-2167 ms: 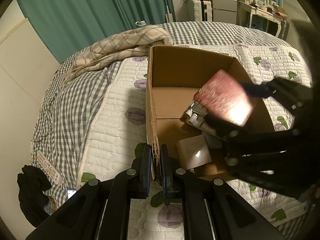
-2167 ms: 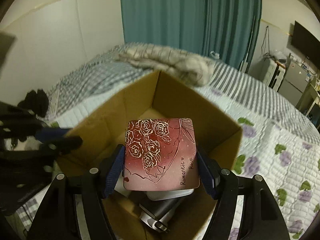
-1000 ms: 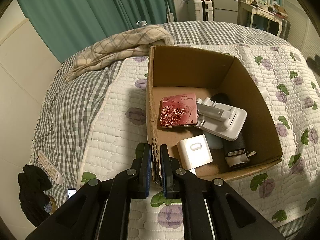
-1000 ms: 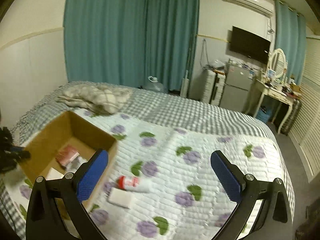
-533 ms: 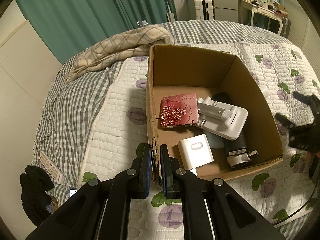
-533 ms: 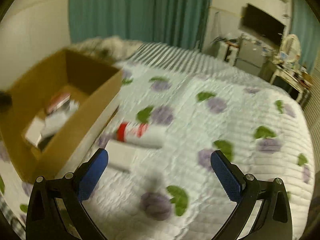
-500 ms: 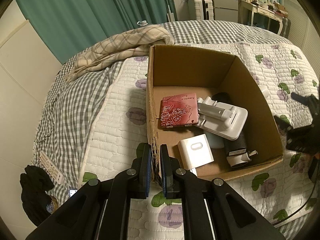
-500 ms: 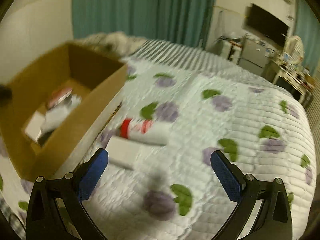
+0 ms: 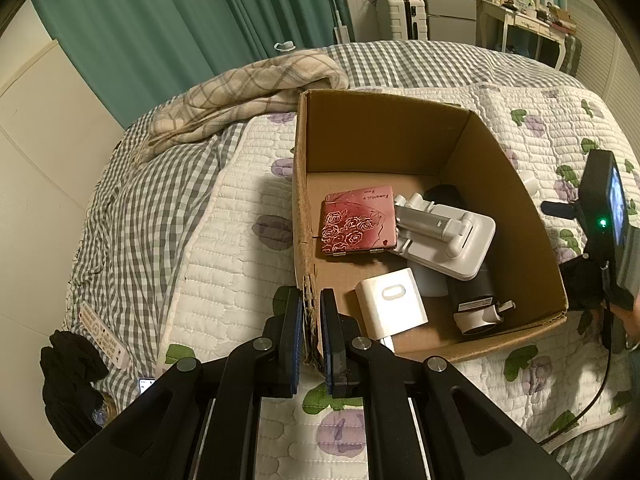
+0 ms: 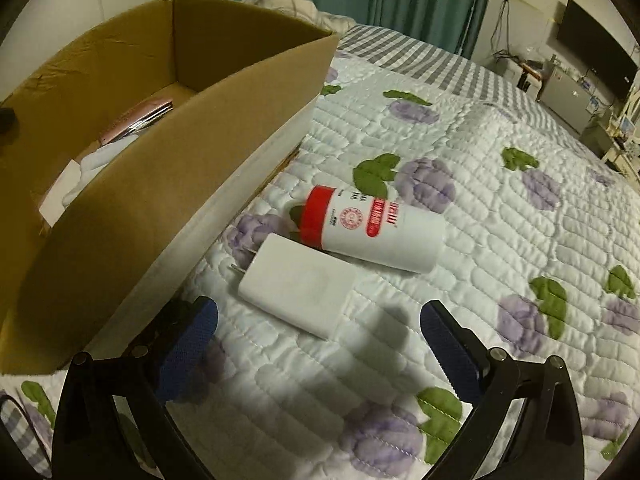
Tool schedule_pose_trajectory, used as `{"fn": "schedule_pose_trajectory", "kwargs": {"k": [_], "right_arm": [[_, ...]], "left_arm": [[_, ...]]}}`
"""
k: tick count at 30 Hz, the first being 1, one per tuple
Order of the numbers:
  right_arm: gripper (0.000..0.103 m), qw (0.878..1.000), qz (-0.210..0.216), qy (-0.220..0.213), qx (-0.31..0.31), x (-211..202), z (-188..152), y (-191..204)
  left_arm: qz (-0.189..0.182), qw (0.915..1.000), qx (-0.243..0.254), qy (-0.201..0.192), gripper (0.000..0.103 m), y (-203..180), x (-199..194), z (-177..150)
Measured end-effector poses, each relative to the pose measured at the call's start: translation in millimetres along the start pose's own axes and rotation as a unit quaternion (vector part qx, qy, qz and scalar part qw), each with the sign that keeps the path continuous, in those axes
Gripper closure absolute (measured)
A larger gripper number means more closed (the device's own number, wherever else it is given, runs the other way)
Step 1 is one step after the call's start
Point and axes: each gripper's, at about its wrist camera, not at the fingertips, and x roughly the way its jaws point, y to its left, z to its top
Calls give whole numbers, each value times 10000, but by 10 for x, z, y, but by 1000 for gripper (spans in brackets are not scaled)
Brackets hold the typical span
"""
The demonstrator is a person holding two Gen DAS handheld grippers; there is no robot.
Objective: Organize rigid objects
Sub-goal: 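Grasp the second white charger with the right tool, then carry the white charger into the box and release it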
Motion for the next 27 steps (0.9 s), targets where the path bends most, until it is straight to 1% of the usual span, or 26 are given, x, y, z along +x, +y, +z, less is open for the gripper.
{"fn": "schedule_pose_trajectory", "kwargs": {"k": [2, 6, 8, 10, 17, 24, 27], "right_arm": [[13, 9999, 70, 72, -47, 70, 48, 10], [22, 9998, 96, 95, -142, 138, 87, 37], [34, 9998, 125, 62, -134, 139, 99, 32], [38, 9997, 186, 20, -134, 137, 119, 23], [39, 9998, 81, -106, -171, 19, 76, 69], [39, 9987, 114, -490, 66, -334, 11, 13], [39, 9972, 75, -737, 107, -576, 16, -31]], "left_arm": [[1, 10000, -2, 1, 96, 8, -4, -2], [8, 10000, 9, 0, 96, 2, -3, -2], [6, 10000, 3, 1, 96, 6, -3, -2], [1, 10000, -4, -1, 96, 4, -3, -5], [0, 10000, -4, 2, 96, 2, -3, -4], [1, 10000, 2, 0, 96, -1, -2, -5], [8, 10000, 7, -5, 96, -4, -5, -6]]}}
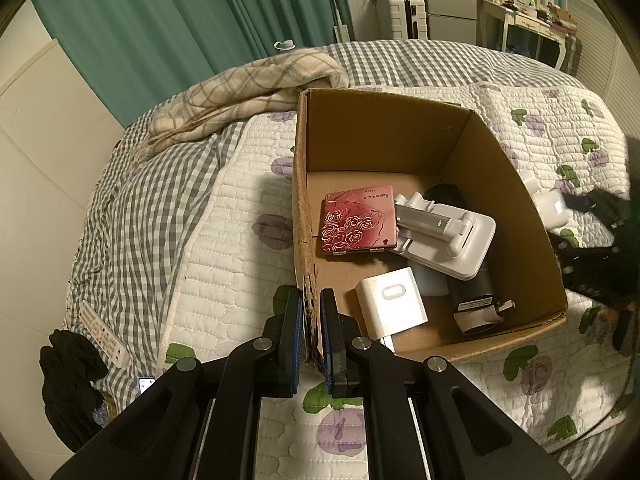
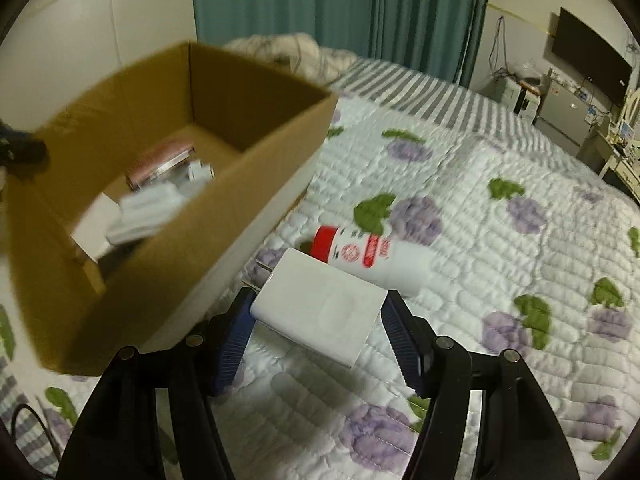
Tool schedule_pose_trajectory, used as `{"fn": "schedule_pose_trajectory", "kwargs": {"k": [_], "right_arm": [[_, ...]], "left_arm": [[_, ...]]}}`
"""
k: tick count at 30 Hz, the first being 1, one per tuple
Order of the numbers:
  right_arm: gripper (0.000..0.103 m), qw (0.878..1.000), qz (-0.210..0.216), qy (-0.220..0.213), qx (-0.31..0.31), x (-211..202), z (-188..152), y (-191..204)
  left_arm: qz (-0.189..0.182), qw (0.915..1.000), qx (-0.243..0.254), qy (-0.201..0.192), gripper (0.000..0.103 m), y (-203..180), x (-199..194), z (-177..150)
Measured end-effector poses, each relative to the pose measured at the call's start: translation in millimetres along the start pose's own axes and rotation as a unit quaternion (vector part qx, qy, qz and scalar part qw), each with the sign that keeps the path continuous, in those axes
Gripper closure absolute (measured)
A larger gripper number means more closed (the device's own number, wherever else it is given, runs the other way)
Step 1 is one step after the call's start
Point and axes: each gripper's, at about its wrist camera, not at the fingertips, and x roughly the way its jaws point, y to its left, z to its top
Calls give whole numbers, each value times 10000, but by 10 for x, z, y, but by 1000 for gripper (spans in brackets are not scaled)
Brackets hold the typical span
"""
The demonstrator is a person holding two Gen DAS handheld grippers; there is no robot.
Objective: Organize rigid objects
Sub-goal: 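Carry the white charger into the box and release it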
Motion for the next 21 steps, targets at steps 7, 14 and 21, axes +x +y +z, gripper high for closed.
{"fn": "schedule_pose_trajectory", "kwargs": {"k": [7, 14, 21], "right_arm": [[39, 9985, -109, -530, -36, -510, 279, -18], [39, 9934, 42, -1114, -281, -888, 622, 218], [39, 9899, 388, -1253, -546, -855, 820, 623]], "left_arm": [[-5, 10000, -2, 0, 96, 4, 1, -7], [-7, 10000, 1, -3, 96, -2, 2, -13], [-22, 10000, 0, -17, 96, -3, 2, -14]]}}
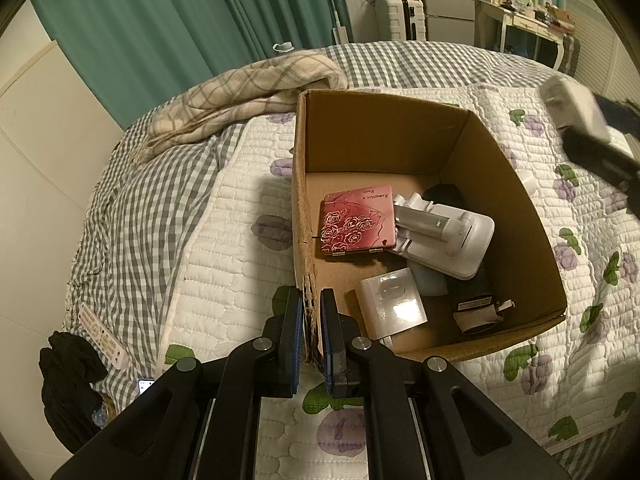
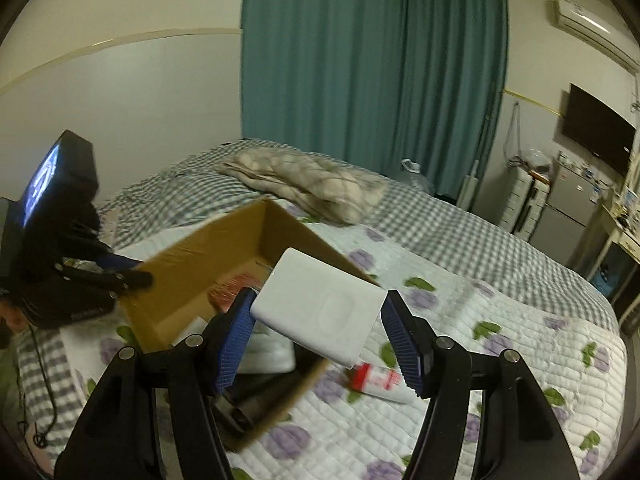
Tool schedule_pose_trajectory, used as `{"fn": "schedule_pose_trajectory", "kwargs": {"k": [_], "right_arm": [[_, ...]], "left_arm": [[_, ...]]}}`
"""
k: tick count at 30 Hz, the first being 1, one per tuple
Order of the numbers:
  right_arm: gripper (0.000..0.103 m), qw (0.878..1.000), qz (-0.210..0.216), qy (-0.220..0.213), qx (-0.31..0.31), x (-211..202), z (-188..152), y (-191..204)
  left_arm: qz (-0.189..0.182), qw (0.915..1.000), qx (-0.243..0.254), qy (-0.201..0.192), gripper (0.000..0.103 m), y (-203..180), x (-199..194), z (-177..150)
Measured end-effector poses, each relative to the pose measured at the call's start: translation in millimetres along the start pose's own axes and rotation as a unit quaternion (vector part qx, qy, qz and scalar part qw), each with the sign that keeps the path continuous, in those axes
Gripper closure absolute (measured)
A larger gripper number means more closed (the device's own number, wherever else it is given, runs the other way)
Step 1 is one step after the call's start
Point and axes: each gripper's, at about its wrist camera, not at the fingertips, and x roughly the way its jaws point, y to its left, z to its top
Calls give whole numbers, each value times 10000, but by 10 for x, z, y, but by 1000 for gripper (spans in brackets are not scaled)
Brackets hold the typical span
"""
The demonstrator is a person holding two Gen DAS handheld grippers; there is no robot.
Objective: Organize rigid objects
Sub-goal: 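Carry the white charger into the box and release it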
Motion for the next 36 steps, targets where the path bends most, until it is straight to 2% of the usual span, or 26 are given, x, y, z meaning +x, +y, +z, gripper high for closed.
{"fn": "schedule_pose_trajectory", "kwargs": {"k": [5, 9, 14, 18, 25, 29, 32, 36], "right_arm": [[39, 9995, 253, 176, -4, 280, 7, 215], [39, 9978, 458, 477, 7, 615, -48, 382], [39, 9952, 482, 850, 89, 974, -131, 474], [39, 9938, 451, 1006, 153, 1089, -176, 497], [38, 9951, 383, 912, 67, 997, -167, 530], [20, 9978, 273, 609, 30, 792, -111, 484], [13, 9990, 123, 419, 18, 593, -45, 378], [9, 9996, -178, 212, -50, 280, -15, 148]], "left_arm": [[-15, 10000, 1, -7, 96, 0, 7, 20], [-16, 10000, 0, -11, 96, 3, 6, 20], [-20, 10000, 2, -10, 96, 1, 7, 22], [-25, 10000, 3, -20, 96, 4, 9, 30], [-62, 10000, -43, -22, 96, 17, 14, 43], [-78, 9999, -64, -12, 96, 27, 19, 35], [-72, 9999, -77, -3, 96, 32, 21, 39], [-51, 10000, -66, -5, 96, 33, 21, 40]]}}
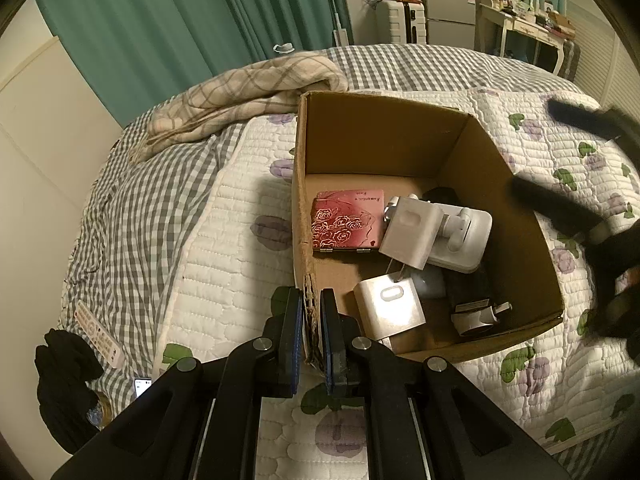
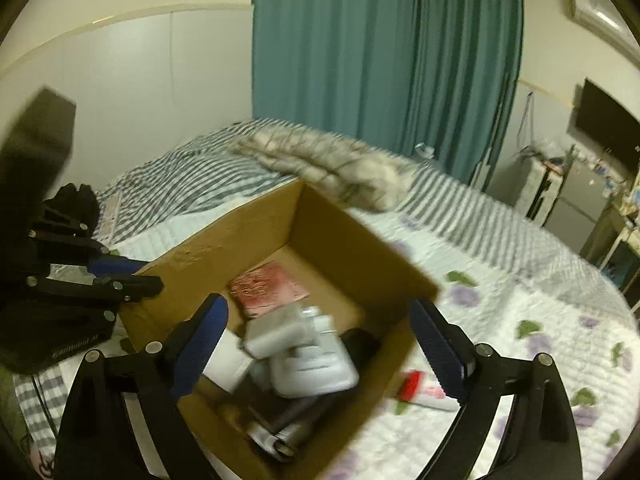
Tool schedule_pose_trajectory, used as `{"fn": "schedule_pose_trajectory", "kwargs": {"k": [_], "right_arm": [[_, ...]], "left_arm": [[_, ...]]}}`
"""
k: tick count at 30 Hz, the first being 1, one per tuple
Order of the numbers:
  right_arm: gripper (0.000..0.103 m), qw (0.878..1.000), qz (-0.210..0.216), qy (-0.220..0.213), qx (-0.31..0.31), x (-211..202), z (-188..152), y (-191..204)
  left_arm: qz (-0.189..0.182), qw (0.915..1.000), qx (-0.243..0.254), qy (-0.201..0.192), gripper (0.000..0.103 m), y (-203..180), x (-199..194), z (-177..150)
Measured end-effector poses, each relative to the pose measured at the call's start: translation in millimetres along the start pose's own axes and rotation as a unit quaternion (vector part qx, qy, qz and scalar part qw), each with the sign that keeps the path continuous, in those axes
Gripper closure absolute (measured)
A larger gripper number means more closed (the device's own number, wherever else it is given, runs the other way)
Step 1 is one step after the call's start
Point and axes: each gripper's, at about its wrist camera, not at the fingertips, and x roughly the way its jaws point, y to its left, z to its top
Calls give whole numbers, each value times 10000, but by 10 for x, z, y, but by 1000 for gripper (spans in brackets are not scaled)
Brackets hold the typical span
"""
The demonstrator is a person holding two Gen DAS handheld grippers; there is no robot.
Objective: Organize rigid objects
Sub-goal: 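Carry the white charger into the box and release it, then grasp the red-capped white bottle with the right tool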
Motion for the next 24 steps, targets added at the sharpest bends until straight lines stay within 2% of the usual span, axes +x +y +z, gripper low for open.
{"fn": "schedule_pose_trajectory", "kwargs": {"k": [7, 12, 18, 24], "right_arm": [[0, 9988, -443, -165, 152, -396, -43, -554], [0, 9963, -850, 26, 131, -434, -177, -889], [0, 9934, -979, 579, 143, -102, -476, -1146], [0, 9904, -836, 1067, 288, 353, -780, -1099]], "left_arm": [[30, 10000, -17, -27, 96, -16, -15, -23], [27, 10000, -40, -37, 96, -16, -14, -29], [59, 10000, -28, -39, 96, -18, -20, -38], [95, 9999, 4, -41, 96, -33, -22, -46]]}}
